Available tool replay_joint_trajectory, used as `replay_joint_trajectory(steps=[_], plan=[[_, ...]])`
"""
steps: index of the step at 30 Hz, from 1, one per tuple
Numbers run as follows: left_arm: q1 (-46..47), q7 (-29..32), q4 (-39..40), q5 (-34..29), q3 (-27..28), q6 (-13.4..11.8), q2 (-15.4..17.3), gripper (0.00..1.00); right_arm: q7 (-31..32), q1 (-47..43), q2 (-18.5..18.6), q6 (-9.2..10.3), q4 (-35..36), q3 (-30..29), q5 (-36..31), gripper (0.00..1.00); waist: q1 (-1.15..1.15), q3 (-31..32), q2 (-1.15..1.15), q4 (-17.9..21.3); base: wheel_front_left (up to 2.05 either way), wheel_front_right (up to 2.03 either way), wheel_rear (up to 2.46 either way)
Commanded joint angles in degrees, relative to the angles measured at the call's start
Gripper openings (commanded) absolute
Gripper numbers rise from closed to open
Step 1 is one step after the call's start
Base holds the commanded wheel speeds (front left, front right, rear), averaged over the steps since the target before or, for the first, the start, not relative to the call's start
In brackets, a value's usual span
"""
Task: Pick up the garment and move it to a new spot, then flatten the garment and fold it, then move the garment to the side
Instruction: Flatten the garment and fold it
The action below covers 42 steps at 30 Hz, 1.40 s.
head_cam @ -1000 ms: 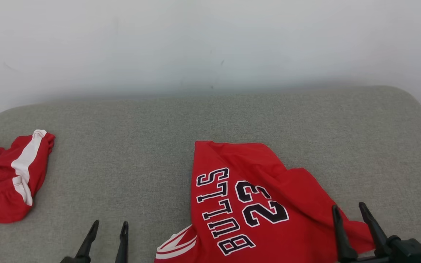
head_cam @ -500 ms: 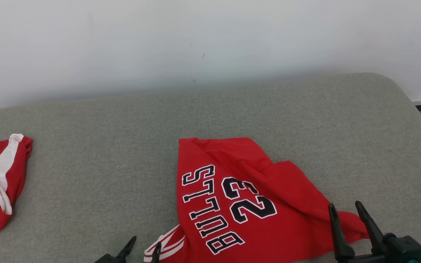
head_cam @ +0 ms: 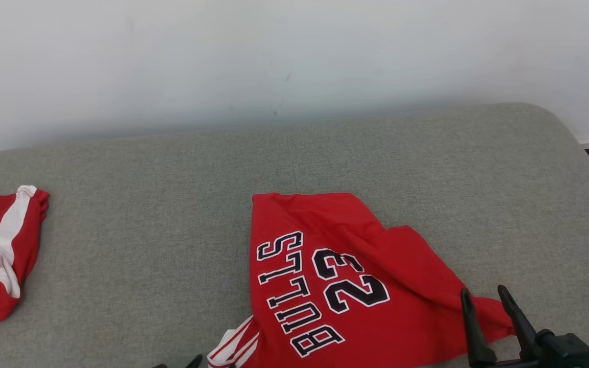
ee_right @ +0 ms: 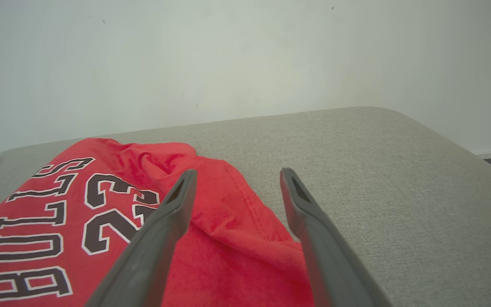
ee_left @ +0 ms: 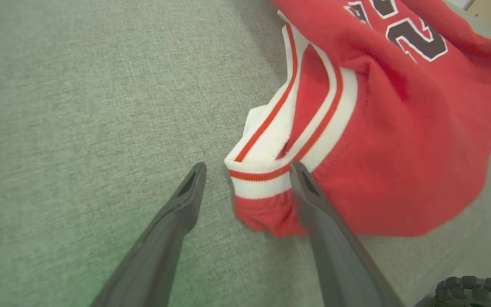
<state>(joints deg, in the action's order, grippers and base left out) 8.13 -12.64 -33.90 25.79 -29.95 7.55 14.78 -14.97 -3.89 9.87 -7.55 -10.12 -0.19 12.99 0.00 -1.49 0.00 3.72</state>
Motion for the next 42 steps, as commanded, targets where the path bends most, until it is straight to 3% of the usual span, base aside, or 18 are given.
replay_joint_trajectory(steps=[1, 4, 5, 6, 8, 15, 23, 28, 35, 36, 37, 38, 42], plan=[[0.98, 0.61, -0.36, 1.07, -1.12, -0.14, -0.15, 1.0, -0.28, -0.16, -0.29, 0.14, -0.18, 0.22, -0.43, 1.0, 0.0, 0.06, 0.0, 0.07, 0.0, 0.0, 0.0], [2.04, 1.74, -1.41, 2.74, -2.49, -0.14, -0.3, 1.0, -0.29, -0.02, -0.12, 0.13, -0.31, 0.41, -0.29, 1.0, 0.0, 0.05, 0.0, 0.41, 0.0, 0.0, 0.0], [2.23, 2.48, -1.88, 3.26, -3.05, -0.14, -0.42, 0.88, -0.29, -0.01, -0.04, 0.13, -0.3, 0.44, -0.27, 1.0, 0.0, 0.07, 0.0, 0.56, 0.0, 0.0, 0.0], [2.53, 2.87, -2.34, 3.71, -3.43, -0.13, -0.33, 0.44, -0.29, 0.02, 0.04, 0.13, -0.28, 0.45, -0.28, 1.0, 0.0, 0.1, 0.0, 0.76, 0.0, 0.0, 0.0], [3.2, 2.75, -2.95, 3.45, -4.21, -0.13, 0.05, 0.0, -0.29, 0.05, 0.19, 0.13, -0.13, 0.18, -0.39, 1.0, 0.0, 0.13, 0.0, 1.13, 0.0, 0.0, 0.0], [4.89, -1.36, -0.2, 2.13, -1.64, -3.22, 1.38, 0.0, -0.3, -1.05, 0.13, 0.13, 0.35, -0.81, -0.61, 1.0, 0.0, 0.3, 0.0, 0.87, 0.0, 0.0, 0.0], [3.53, -2.46, 10.61, 0.32, 1.85, -7.63, 4.58, 0.0, -0.29, -0.97, -0.73, 0.13, 0.47, -1.05, -0.99, 1.0, 0.0, 0.44, 0.0, -1.55, 0.0, 0.0, 0.0], [-0.47, -1.34, 16.13, 1.39, 4.24, -11.73, 6.7, 0.0, -0.29, -0.69, -1.28, 0.13, 0.62, -1.24, -1.08, 1.0, 0.0, 0.16, 0.0, -2.48, 0.0, 0.0, 0.0], [-6.01, 2.77, 19.72, 4.18, 5.08, -14.11, 7.4, 0.0, -0.29, -0.71, -1.85, 0.13, 0.4, -1.22, -0.91, 1.0, 0.0, -0.38, 0.0, -3.12, 0.0, 0.0, 0.0], [-6.51, 3.25, 19.67, 4.14, 4.94, -14.11, 7.67, 0.08, -0.29, -0.6, -1.9, 0.13, 0.36, -1.15, -0.93, 1.0, 0.0, -0.49, 0.0, -3.15, 0.0, 0.0, 0.0], [-6.63, 3.06, 19.8, 3.84, 4.97, -14.38, 7.9, 0.72, -0.3, -0.48, -1.98, 0.13, 0.32, -1.08, -0.97, 1.0, 0.0, -0.55, 0.0, -3.16, 0.0, 0.0, 0.0], [-6.77, 2.42, 20.12, 3.48, 5.27, -15.12, 7.96, 1.0, -0.3, -0.2, -1.94, 0.13, 0.26, -0.95, -0.92, 1.0, 0.0, -0.71, 0.0, -3.12, 0.0, 0.0, 0.0], [-5.44, 0.65, 22.3, 2.82, 6.73, -16.22, 8.84, 1.0, -0.3, -0.1, -1.73, 0.13, 0.2, -1.1, -0.78, 1.0, 0.0, -0.86, 0.0, -3.04, 0.0, 0.0, 0.0]])
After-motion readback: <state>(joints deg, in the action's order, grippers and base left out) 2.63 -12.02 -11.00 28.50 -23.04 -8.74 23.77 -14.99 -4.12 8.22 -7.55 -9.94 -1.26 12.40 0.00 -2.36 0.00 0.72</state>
